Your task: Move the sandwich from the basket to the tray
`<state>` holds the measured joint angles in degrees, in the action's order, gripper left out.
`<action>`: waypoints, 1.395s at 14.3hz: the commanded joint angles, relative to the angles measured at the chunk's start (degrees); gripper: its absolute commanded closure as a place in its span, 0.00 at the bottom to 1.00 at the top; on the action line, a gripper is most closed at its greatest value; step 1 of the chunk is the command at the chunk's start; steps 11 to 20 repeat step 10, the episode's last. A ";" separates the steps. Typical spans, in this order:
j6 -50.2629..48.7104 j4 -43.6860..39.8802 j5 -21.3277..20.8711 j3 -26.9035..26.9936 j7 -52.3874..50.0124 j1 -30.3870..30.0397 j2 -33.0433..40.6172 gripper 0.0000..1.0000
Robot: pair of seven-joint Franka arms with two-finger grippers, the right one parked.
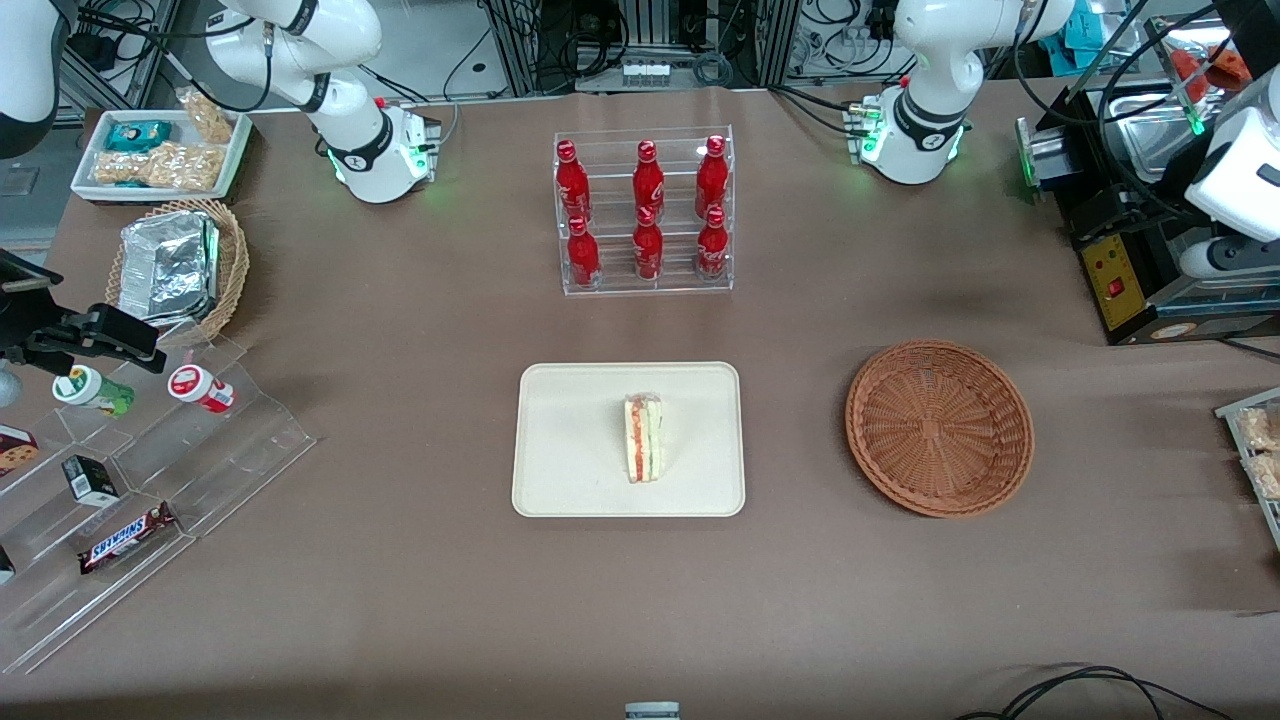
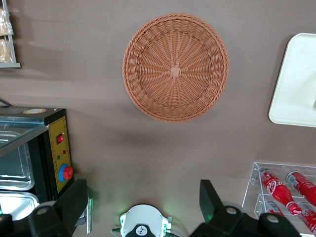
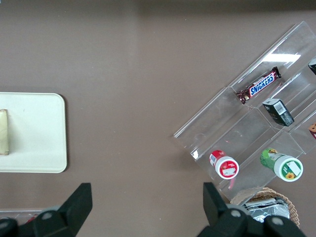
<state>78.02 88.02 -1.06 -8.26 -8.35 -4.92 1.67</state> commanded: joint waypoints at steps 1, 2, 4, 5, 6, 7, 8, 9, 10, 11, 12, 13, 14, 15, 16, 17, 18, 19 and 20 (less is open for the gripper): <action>-0.67 -2.85 0.09 0.35 0.97 0.70 -2.11 0.00; -0.67 -2.94 0.09 0.35 0.97 0.70 -2.20 0.00; -0.50 -3.03 0.27 0.35 0.27 1.05 -2.37 0.00; -0.50 -3.81 0.27 0.35 0.35 1.05 -3.07 0.00; -0.50 -4.34 0.27 0.35 0.18 1.14 -3.34 0.00; -0.50 -4.35 0.36 0.35 0.18 1.31 -3.51 0.00; -0.50 -4.43 0.44 0.35 0.09 1.31 -3.52 0.00; -0.41 -4.43 0.44 0.35 0.17 1.40 -3.52 0.00; -0.23 -4.43 0.44 0.35 0.26 1.40 -3.52 0.00; -0.23 -4.43 0.44 0.35 0.26 1.40 -3.52 0.00; -0.23 -4.43 0.44 0.35 0.26 1.40 -3.52 0.00; -0.23 -4.43 0.44 0.35 0.26 1.40 -3.52 0.00; -0.23 -4.43 0.44 0.35 0.26 1.40 -3.52 0.00; -0.23 -4.43 0.44 0.35 0.26 1.40 -3.52 0.00; -0.23 -4.43 0.44 0.35 0.26 1.40 -3.52 0.00; -0.23 -4.43 0.44 0.35 0.26 1.40 -3.52 0.00; -0.23 -4.43 0.44 0.35 0.26 1.40 -3.52 0.00; -0.23 -4.43 0.44 0.35 0.26 1.40 -3.52 0.00; -0.23 -4.43 0.44 0.35 0.26 1.40 -3.52 0.00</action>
